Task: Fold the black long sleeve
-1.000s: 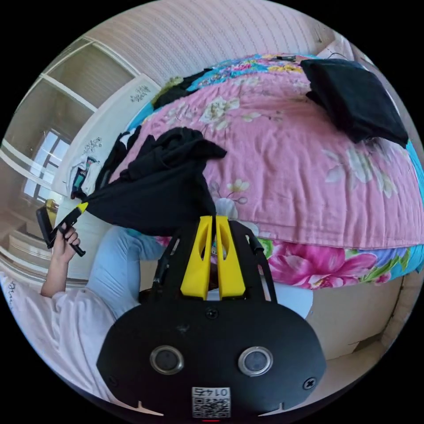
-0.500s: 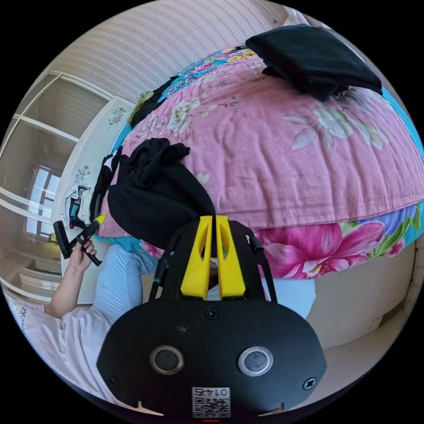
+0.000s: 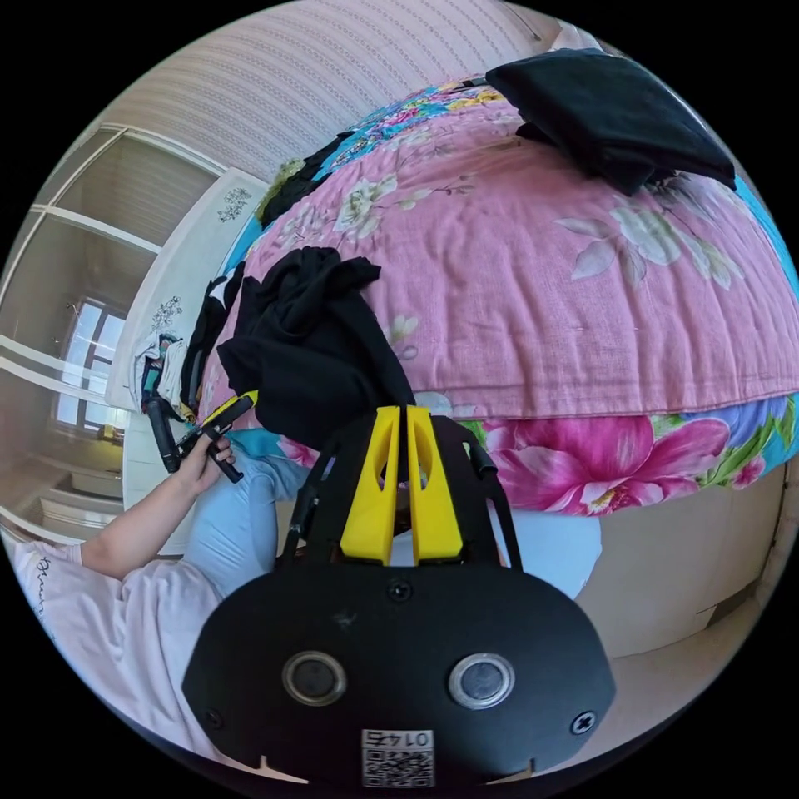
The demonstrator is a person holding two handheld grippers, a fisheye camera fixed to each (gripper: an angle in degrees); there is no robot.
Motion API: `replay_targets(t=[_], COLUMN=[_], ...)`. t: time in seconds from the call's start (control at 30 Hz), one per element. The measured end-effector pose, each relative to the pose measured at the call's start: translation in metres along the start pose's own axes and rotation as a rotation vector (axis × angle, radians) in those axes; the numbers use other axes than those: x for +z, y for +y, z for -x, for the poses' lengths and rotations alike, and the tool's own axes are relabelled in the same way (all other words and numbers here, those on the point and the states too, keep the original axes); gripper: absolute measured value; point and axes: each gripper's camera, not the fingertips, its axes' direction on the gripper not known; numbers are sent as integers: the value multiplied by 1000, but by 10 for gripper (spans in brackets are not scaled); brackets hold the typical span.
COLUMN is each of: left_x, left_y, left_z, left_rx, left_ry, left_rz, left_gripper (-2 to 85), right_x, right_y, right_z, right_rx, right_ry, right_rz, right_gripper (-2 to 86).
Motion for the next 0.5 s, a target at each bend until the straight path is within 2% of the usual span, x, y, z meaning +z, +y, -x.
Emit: replay_targets(t=[0.1,0.23,0.43,0.5], left_x=[-9,-28,-90,-115], left_y=[-23,-47,-59,-66], left_z=[10,13,-7,-16], left_rx=[-95,-115,20,56], left_ry=[87,197,271,278], left_rz=[32,112,43,103], left_gripper=[39,19,1,-1], right_x=[7,29,26,12], right_y=[3,10,30,40], right_z=[16,34,66,75], right_rx=[-41,-65,-59,-71], right_ry=[-46,-103,-119,-162], right_rz=[45,158,148,134], right_gripper=[5,5,5,5])
